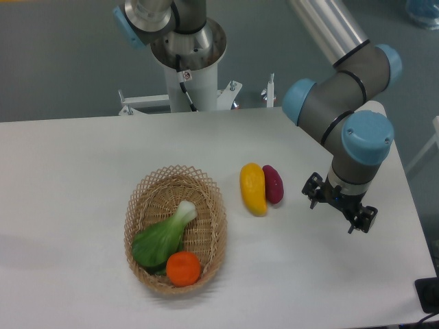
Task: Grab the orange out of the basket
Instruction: 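Move the open gripper over the basket above the orange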
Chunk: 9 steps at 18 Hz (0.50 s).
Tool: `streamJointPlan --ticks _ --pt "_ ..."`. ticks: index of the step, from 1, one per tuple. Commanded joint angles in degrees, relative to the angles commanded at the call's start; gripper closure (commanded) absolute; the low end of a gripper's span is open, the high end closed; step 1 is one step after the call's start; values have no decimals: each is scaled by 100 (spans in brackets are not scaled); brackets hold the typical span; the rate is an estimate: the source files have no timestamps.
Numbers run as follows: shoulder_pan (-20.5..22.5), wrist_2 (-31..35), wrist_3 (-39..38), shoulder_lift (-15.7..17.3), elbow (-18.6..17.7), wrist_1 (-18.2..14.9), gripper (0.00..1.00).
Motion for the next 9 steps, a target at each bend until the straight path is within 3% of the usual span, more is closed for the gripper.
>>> streamJointPlan --ticks 9 --pt "-194 26 -526 18 -88 98 0"
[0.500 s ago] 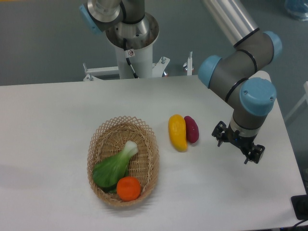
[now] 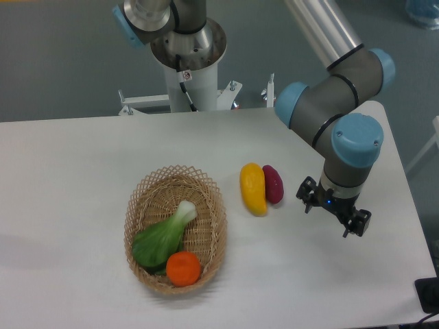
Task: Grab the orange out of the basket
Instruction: 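Move the open gripper over the basket above the orange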
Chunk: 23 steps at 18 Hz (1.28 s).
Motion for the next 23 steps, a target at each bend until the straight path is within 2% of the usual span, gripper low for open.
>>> streamJointPlan --ticks 6,10,13,15,23 --pt "-448 -97 -1685 -9 70 -9 0" --pt "-703 -509 -2653 -88 254 -9 0" --pt "-879 -553 -2840 -97 290 -9 0" --pt "-1089 -807 -2936 -79 281 -26 0" --pt "-1757 -844 -4807 -140 202 -35 0"
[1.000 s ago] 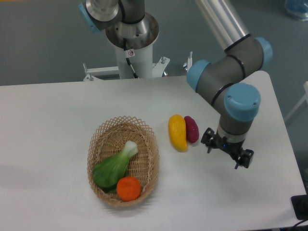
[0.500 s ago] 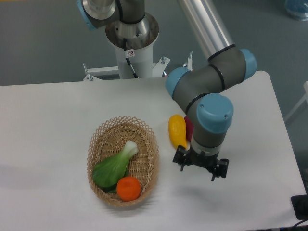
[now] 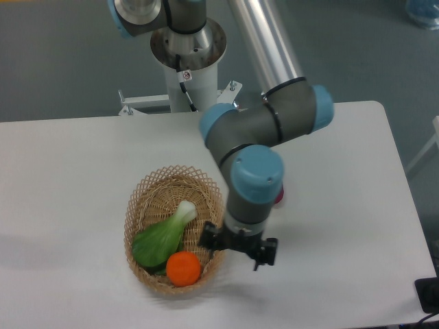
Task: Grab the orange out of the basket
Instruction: 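Move the open gripper over the basket above the orange, then lower the gripper onto the orange and close it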
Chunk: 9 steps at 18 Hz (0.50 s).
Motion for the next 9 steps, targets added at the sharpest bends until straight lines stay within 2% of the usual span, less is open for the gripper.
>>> streamJointPlan --ticks 3,9 --pt "-220 61 -116 -79 -88 35 0" --pt "-370 298 -406 -220 -141 62 0"
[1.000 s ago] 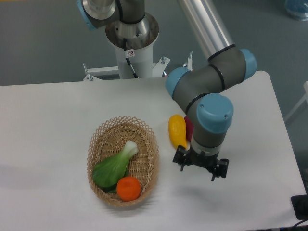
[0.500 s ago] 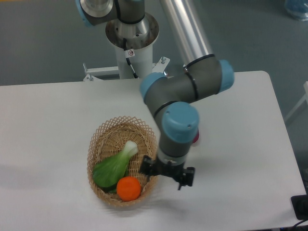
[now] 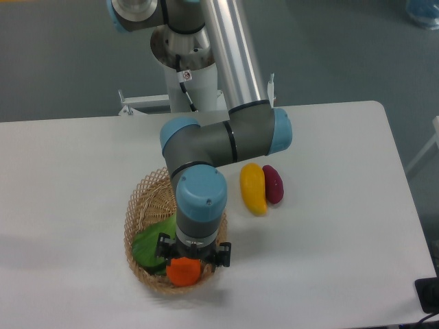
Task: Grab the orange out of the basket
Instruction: 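Lower the gripper onto the orange and close it, then lift the orange out of the basket toward the yellow vegetable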
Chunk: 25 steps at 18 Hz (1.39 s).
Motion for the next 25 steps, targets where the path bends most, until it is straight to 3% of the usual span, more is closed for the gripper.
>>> streamJointPlan --ticks 4,7,10,11,12,13,14,18,22,25 --pt "-36 71 -157 -149 0 26 0" --pt "-106 106 -299 -229 0 289 0" --pt "-176 282 -308 -290 0 325 0" --pt "-176 282 -299 -290 0 299 11" --pt "-176 256 -281 -282 0 255 34" --pt "-176 256 -281 -273 -9 246 50" --pt "-176 247 -273 -247 -9 237 54" --pt "-176 168 -281 -124 -17 211 56" --pt "-80 -87 -220 236 -166 -140 55" --pt "34 -87 -211 368 -184 -132 54"
